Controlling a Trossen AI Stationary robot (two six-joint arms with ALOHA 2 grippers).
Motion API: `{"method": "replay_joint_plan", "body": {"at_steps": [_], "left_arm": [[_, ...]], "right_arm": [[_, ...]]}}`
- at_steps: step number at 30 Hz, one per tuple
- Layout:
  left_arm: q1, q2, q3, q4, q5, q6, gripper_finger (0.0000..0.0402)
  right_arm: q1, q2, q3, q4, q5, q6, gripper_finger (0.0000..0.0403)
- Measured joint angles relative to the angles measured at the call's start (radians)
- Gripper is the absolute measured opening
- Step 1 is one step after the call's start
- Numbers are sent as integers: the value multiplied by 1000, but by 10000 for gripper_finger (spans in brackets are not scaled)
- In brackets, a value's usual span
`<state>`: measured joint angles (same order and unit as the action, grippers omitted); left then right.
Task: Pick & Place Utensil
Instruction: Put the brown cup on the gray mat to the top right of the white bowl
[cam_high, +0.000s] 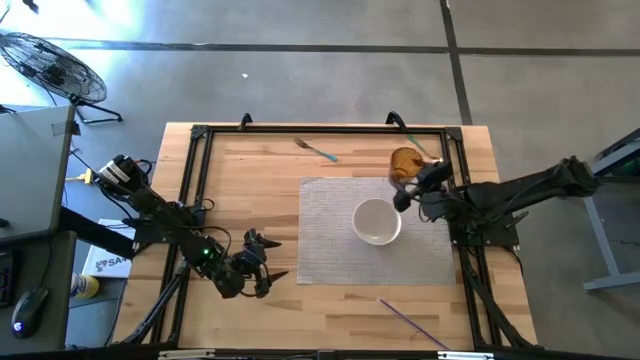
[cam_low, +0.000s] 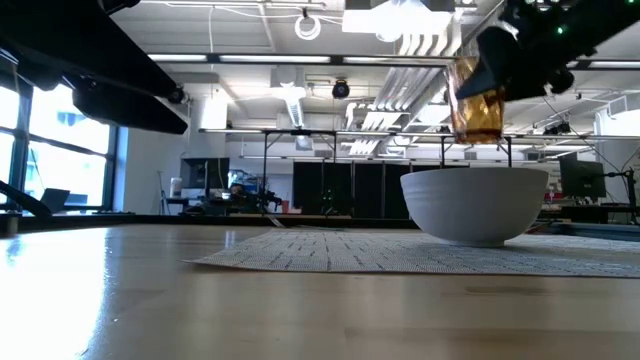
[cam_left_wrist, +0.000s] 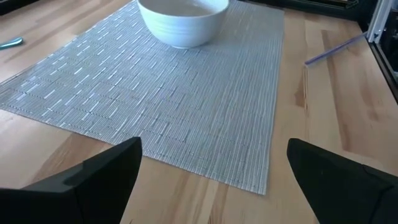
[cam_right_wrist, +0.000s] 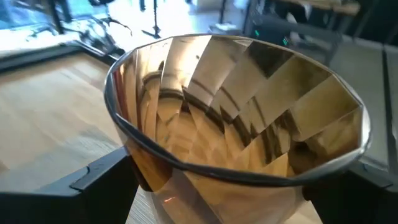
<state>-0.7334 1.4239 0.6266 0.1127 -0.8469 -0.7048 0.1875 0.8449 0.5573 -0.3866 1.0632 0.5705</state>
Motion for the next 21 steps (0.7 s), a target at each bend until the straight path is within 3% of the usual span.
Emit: {"method": "replay_joint_plan", "body": {"at_steps": [8, 14, 21], "left_arm": [[0, 0, 0, -1, -1, -7, 396], [0, 0, 1, -2, 23, -8, 396], [0, 0, 1, 0, 27, -11, 396]], "right_arm": [[-119, -33, -50, -233, -118, 220, 380], [-182, -28, -50, -428, -113, 393, 381], [-213, 3, -50, -464, -123, 430, 381]]}}
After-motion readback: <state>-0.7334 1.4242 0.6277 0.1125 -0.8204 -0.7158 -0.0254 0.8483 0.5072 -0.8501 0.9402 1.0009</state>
